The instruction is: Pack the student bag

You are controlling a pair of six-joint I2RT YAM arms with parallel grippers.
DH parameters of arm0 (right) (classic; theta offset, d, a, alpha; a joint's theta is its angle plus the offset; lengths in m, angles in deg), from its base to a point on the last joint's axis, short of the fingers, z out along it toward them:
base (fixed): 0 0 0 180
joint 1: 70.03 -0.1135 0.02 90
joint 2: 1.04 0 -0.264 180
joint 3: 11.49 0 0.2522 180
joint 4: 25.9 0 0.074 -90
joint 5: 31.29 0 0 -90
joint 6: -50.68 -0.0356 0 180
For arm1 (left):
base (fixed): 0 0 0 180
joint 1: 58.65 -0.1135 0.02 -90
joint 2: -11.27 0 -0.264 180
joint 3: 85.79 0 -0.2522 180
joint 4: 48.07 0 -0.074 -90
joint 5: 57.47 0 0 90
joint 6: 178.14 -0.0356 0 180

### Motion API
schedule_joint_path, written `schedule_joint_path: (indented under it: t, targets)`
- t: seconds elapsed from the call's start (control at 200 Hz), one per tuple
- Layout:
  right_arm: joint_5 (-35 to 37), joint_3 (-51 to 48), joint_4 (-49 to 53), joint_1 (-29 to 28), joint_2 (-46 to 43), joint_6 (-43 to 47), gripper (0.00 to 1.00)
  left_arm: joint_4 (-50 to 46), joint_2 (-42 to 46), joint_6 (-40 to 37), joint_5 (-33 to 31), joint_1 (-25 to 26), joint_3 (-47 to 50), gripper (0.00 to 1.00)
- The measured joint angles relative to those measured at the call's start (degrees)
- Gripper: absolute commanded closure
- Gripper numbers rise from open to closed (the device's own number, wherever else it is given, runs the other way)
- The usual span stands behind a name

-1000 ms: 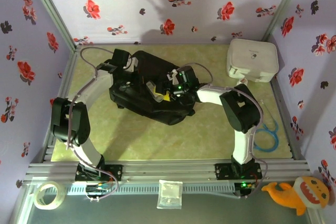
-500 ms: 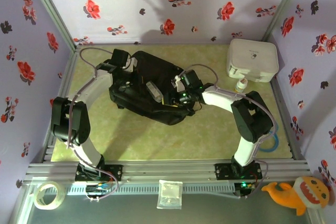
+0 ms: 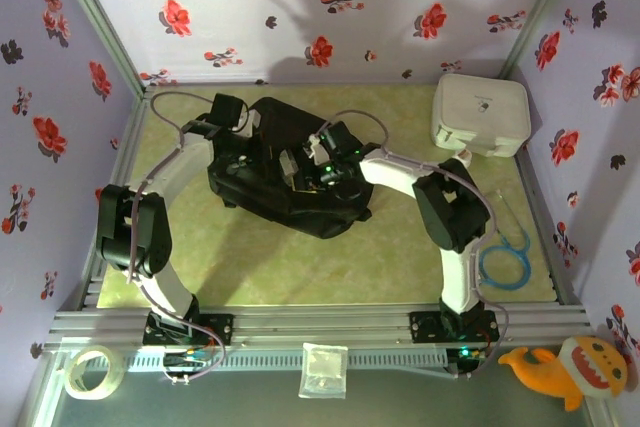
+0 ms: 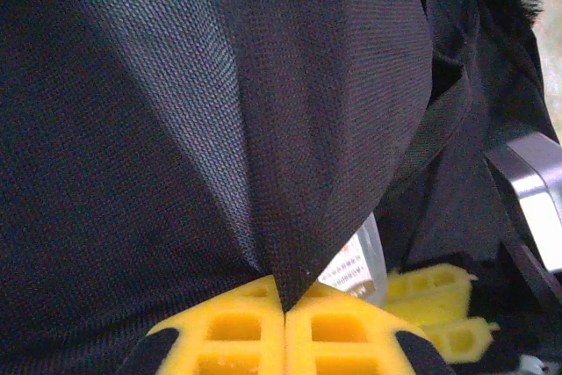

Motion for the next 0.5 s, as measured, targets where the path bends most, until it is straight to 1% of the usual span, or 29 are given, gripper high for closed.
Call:
schedule_joint_path:
  t: [0.14, 0.37, 0.5]
  targets:
    - [0.61, 2.45, -0.63, -0.17, 1.75, -1.16, 0.77, 0.33, -0.04, 0.0, 0.44, 0.0, 0.02, 1.0]
    - [3.28, 6.99, -3.21, -0.2, 3.8, -4.11, 0.83, 0.55, -0.5, -0.02, 1.31, 0.0, 0.02, 1.0]
    - [3.87, 9.7, -5.92, -0.44, 5.84, -5.03, 0.84, 0.52, -0.85, -0.02, 1.81, -0.11, 0.02, 1.0]
